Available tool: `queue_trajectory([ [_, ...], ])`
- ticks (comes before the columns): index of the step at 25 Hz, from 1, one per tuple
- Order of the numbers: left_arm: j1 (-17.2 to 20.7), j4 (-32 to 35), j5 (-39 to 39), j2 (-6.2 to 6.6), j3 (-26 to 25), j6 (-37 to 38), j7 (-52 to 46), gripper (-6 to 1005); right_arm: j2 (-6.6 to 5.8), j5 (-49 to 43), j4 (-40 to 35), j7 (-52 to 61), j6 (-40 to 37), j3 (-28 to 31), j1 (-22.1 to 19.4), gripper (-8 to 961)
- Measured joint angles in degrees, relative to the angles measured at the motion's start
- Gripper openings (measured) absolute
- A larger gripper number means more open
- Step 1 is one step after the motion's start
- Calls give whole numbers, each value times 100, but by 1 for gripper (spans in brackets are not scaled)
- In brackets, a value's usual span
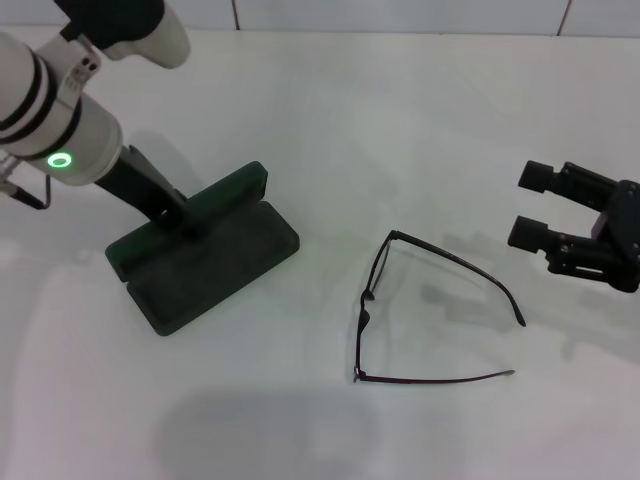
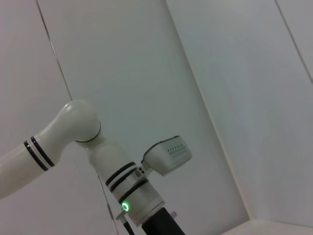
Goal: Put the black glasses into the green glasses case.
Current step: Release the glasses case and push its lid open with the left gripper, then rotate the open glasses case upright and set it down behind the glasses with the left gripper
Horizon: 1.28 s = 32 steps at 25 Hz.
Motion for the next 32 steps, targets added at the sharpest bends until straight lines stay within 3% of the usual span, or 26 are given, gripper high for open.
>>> queue_trajectory([
  [1,-2,26,-12,-1,35,0,-8,697,4,0,2,0,-1,7,-6,875],
  [4,-16,55,-5,3,115,0,-13,497,12,0,5,-1,-3,10,-19,875],
  [9,-51,42,12,4,129,-13,-15,248,17,2,5,-1,3,10,-46,875],
  [17,-54,110,32,1,130,-14,-5,209,20,3,3,-15,-2,10,-43,874],
  [20,-3,462,-21,-3,253,-52,30,209,18,-70,-2,-97,-140,-19,-21,875],
  [26,61,1205,-13,-7,1388,-828,681,208,35,-895,-65,-186,-1227,-36,321,874],
  [32,-369,605,87,-14,2369,-2084,1308,208,175,-1350,-134,-23,-2268,-42,582,873],
])
